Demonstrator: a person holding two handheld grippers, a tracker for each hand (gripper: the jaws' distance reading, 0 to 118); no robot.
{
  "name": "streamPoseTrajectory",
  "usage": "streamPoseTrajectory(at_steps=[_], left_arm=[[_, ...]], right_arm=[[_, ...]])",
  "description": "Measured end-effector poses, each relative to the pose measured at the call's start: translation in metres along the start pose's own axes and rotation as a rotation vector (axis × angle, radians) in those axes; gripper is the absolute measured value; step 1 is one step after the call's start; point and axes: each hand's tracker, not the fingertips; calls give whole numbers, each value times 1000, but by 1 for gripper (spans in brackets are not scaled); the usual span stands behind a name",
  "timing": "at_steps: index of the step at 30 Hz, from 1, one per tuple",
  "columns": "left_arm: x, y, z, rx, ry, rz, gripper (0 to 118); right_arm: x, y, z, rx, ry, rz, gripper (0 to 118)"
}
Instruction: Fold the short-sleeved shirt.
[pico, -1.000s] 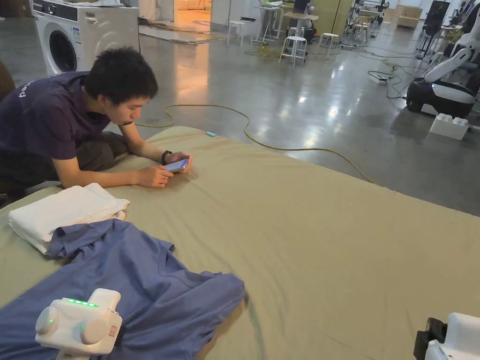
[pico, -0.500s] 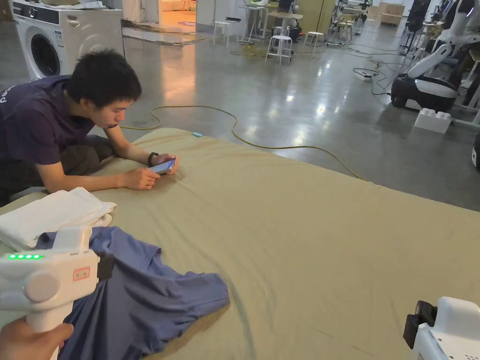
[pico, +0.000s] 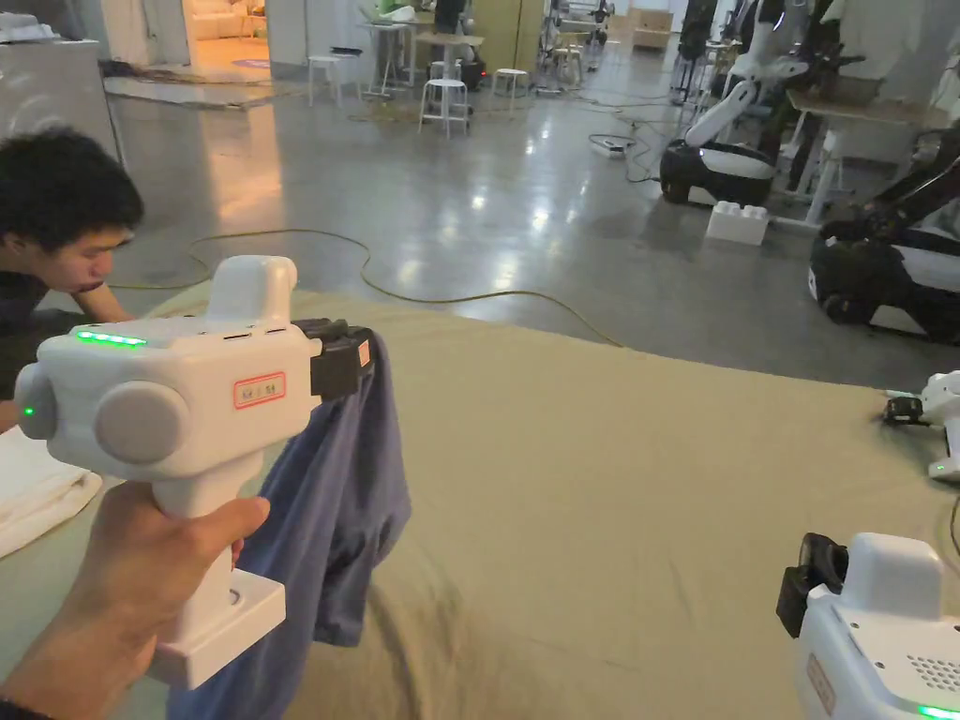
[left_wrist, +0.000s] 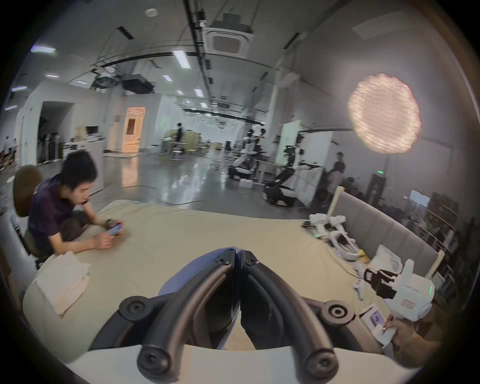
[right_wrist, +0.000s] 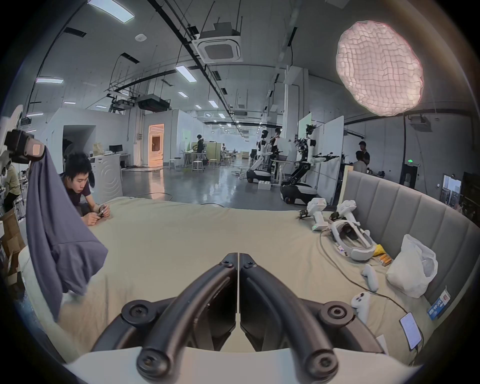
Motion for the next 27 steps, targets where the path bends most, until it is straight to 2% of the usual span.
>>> streamPoseTrajectory(at_steps=[6,12,16,20,21,23,24,27], left_arm=[[90,-21,-50,-45,-236,-23,4],[162,-86,-104,-225,-360,-60,4],[185,-141,-127,-338,-382,-54,4],[196,-187,-132,-403,-372,-106,7],[197,-194,-130,-409,-371,-115,19],[193,-200,-128,-420,-370,-115,53],[190,-199,-124,-423,-371,-102,64],[174,-190,-109,-339,-344,-49,64]], right_arm=[[34,-6,16,12,-94,-5,1],[65,-21,28,-15,-143,-21,1],[79,-32,31,-42,-170,-46,1],[83,-41,32,-70,-182,-48,1],[84,-43,32,-76,-182,-47,1],[83,-46,31,-84,-177,-49,1],[82,-46,31,-86,-175,-49,1],[76,-44,31,-80,-151,-49,1]])
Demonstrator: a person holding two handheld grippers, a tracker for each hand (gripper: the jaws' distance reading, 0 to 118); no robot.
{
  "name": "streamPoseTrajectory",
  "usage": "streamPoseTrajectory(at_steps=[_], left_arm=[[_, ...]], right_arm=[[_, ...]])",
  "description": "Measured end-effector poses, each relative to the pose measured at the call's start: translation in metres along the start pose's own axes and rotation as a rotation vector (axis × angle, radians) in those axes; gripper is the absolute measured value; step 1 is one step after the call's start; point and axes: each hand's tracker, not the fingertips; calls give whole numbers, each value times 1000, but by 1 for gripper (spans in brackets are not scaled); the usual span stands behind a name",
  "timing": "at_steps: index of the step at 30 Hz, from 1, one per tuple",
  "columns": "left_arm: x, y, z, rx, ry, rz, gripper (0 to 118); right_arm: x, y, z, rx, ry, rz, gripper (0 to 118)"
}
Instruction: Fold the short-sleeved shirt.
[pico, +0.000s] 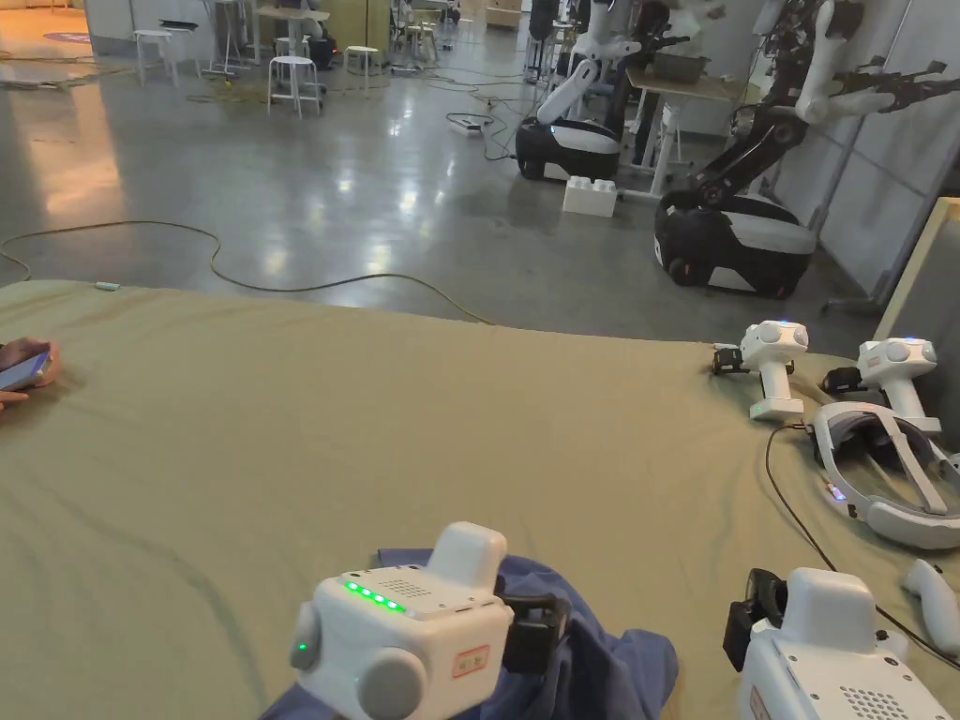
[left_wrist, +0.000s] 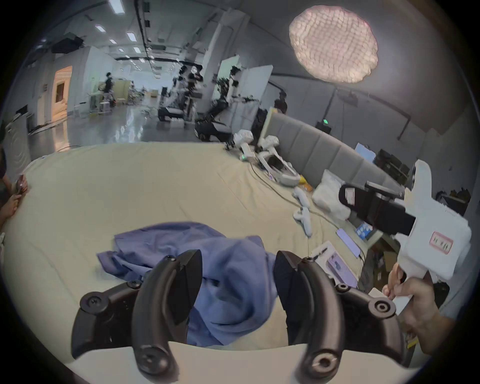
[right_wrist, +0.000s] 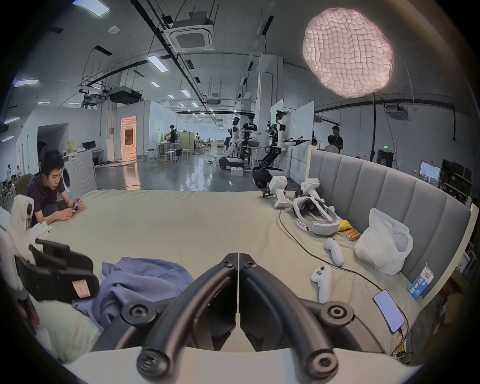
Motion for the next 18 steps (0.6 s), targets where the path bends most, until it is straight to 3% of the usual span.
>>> streamPoseTrajectory(at_steps=[7,11,13,14,16,18], left_arm=[[-33,20,69,258,176,118,63],[-41,24,103,368,357,84,60],[-45,26,116,409,436,66,23],[-47,26,119,408,487,65,16],[-54,25,127,407,463,64,13],[-56,24,132,403,500,38,1]], right_arm=[[-29,18,5,76,63,13,1],[-46,27,6,123,96,-2,1],[-56,32,7,145,94,-1,1],[-59,35,8,155,96,-4,1],[-65,40,9,175,104,-17,1],[-71,44,10,190,102,-15,1]])
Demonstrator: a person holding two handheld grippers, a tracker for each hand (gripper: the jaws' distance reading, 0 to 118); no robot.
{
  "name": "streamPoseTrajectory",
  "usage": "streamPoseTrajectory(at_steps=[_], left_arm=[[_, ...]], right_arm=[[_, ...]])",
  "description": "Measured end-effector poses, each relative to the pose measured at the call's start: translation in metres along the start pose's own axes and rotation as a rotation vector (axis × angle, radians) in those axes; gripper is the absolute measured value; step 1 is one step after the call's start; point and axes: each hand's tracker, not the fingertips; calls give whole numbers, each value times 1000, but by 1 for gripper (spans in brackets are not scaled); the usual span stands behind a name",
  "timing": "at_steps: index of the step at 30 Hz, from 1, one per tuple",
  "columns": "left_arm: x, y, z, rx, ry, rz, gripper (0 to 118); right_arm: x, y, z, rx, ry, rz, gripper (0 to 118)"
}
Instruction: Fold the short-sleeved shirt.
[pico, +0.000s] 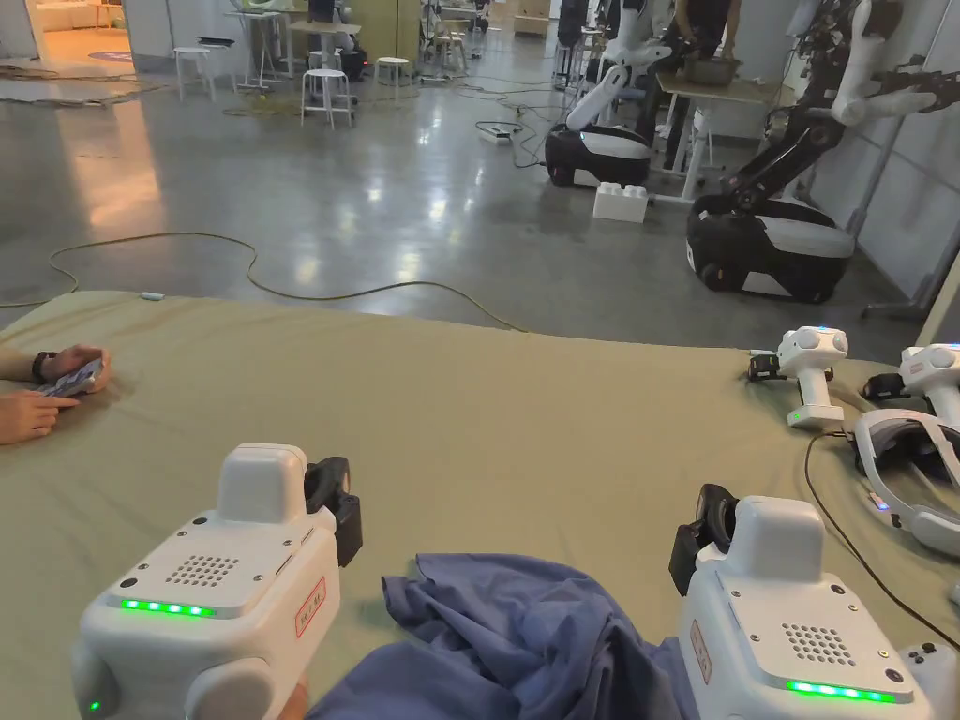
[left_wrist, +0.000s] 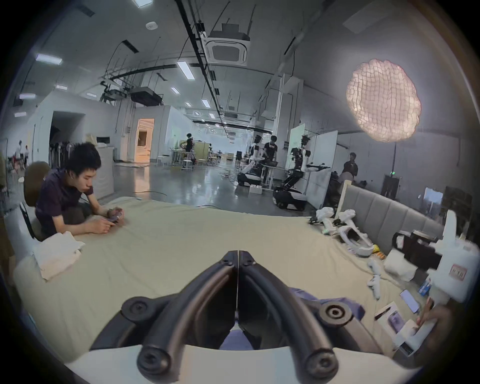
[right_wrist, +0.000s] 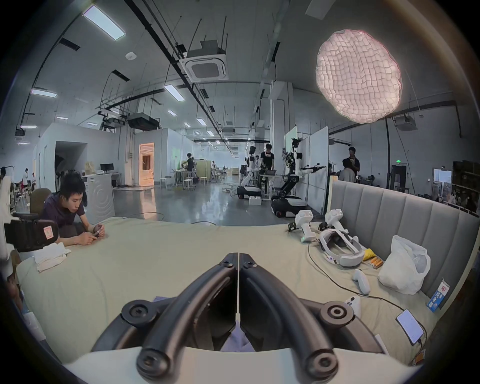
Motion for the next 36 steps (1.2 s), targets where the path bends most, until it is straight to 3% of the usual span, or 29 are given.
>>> streamPoseTrajectory(at_steps=[5,15,17,19,21,27,29,32,34,36], left_arm=[[-12,-10,-2,-50,20,-24,0],[-67,-92,-88,-675,-42,138,1],[-71,-105,-102,-747,-52,146,19],[-71,-117,-113,-805,-23,135,51],[-73,-127,-121,-834,-15,147,56],[-65,-167,-142,-1017,59,157,56],[-56,-174,-137,-977,89,109,51],[-37,-175,-125,-942,104,-29,27],[-26,-166,-110,-935,70,-16,11],[-23,-155,-95,-921,57,30,7]], right_arm=[[-6,5,-5,8,14,20,1],[1,-21,-11,-87,27,67,1],[4,-26,-12,-109,23,68,1],[7,-32,-12,-130,17,68,1],[10,-38,-13,-148,10,70,1],[20,-53,-14,-182,-15,78,1],[24,-56,-15,-188,-21,73,1],[30,-60,-17,-191,-17,61,0],[32,-60,-20,-189,-18,61,0],[35,-60,-26,-193,-24,66,0]])
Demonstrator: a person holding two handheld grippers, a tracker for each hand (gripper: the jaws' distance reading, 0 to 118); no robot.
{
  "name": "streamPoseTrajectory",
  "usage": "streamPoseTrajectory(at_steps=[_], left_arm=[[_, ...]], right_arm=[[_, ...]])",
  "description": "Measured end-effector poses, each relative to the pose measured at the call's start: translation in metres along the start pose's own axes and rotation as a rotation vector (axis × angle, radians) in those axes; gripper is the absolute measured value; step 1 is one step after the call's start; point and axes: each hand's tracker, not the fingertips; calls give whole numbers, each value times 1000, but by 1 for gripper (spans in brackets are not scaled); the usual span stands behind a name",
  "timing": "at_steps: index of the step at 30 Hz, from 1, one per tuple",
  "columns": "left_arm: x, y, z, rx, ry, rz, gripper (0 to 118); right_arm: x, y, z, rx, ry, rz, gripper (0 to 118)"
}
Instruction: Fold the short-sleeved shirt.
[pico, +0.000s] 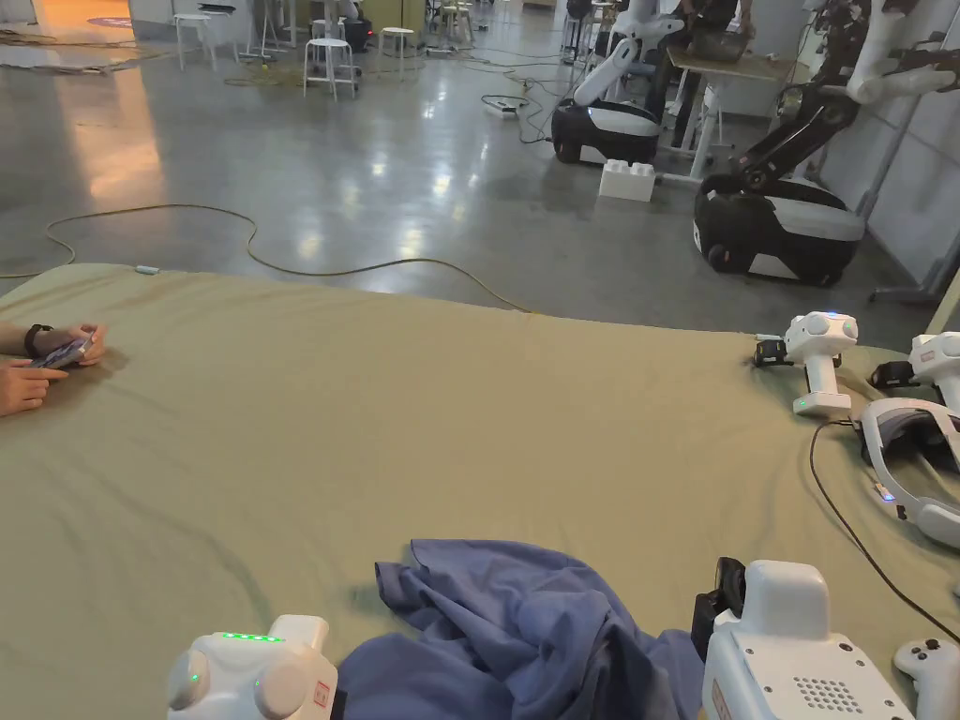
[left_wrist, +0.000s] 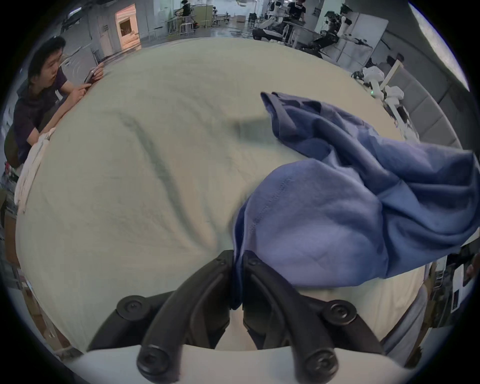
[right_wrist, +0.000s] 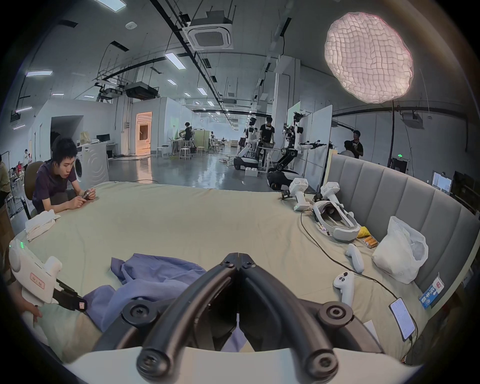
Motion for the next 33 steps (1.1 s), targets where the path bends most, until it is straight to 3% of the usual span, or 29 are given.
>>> streamPoseTrajectory(at_steps=[3,7,8,9,10,11,14,18,20,21,23,25,33], left_arm=[[-19,8,-2,40,-71,65,7],[-30,12,18,124,-143,81,7],[-32,12,23,141,-161,83,7],[-33,12,29,161,-166,76,7],[-34,12,34,182,-172,66,7],[-33,12,37,204,-180,57,7],[-32,13,45,248,-163,13,7],[-34,13,44,238,-171,32,7],[-32,12,44,234,-165,39,7],[-33,12,42,231,-161,42,7],[-34,11,40,228,-159,45,7],[-35,10,40,231,-158,44,7],[-47,21,80,321,-161,32,7]], right_arm=[[11,4,-14,-27,-11,-5,0],[34,3,-59,-195,-6,7,2],[39,1,-71,-240,-1,17,14],[43,-4,-86,-301,9,32,43],[49,-8,-102,-381,30,38,59],[54,-14,-118,-465,61,34,64],[62,-39,-151,-606,95,3,62],[60,-73,-188,-762,117,68,62],[61,-84,-198,-801,151,3,61],[62,-88,-199,-809,188,-43,50],[54,-86,-187,-808,213,-96,17],[50,-85,-177,-762,192,-79,6],[66,-32,-119,-516,173,-35,4]])
